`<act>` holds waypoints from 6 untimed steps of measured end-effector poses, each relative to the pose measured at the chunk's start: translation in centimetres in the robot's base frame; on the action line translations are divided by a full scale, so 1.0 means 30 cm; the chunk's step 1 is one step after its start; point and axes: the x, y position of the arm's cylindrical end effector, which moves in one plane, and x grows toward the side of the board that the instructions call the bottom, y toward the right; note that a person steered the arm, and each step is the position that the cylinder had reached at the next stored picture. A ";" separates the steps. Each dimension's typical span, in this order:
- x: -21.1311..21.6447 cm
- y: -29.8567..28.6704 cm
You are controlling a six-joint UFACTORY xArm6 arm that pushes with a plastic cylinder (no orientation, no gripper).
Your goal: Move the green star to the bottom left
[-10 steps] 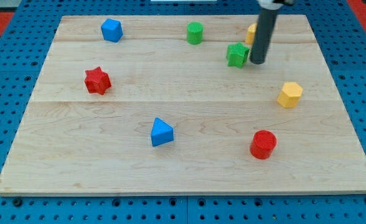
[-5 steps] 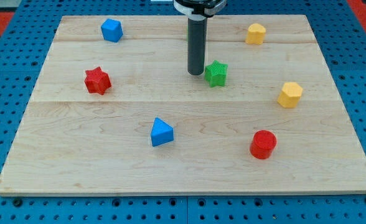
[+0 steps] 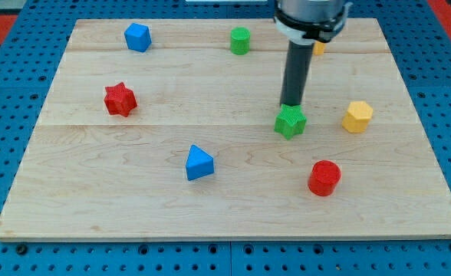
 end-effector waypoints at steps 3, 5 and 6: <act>0.169 -0.171; -0.001 -0.110; -0.114 -0.317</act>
